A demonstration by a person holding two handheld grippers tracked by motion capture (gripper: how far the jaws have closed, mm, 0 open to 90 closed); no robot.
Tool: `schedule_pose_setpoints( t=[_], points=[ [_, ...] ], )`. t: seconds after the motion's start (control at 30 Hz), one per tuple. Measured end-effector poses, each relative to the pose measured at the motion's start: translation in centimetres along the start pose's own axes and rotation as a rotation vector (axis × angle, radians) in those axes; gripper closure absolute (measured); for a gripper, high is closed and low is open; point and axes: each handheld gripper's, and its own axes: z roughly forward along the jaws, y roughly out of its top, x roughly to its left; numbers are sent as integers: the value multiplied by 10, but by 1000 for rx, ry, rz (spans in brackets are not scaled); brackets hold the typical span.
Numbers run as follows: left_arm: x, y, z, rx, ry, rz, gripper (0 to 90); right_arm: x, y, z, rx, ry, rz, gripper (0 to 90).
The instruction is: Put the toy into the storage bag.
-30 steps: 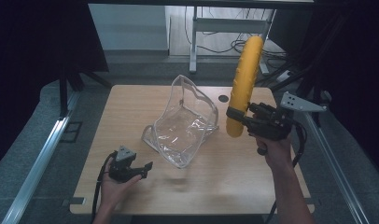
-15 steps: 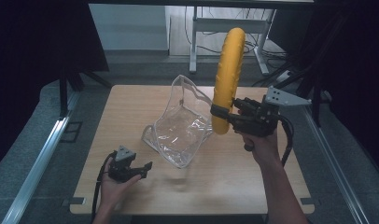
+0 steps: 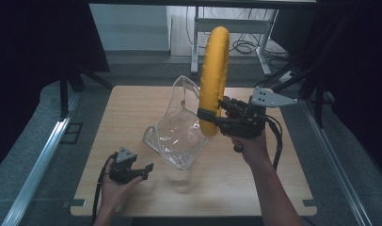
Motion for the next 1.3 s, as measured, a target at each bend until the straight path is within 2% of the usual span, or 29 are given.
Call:
schedule_pose_setpoints(
  t=[0.63,1.3],
  points=[
    [1,0,-1,-4,2,-3,239,6,-7,24,15,61,7,507],
    [2,0,-1,-7,2,-6,239,5,-21,41,42,91,23,506]
  ],
)
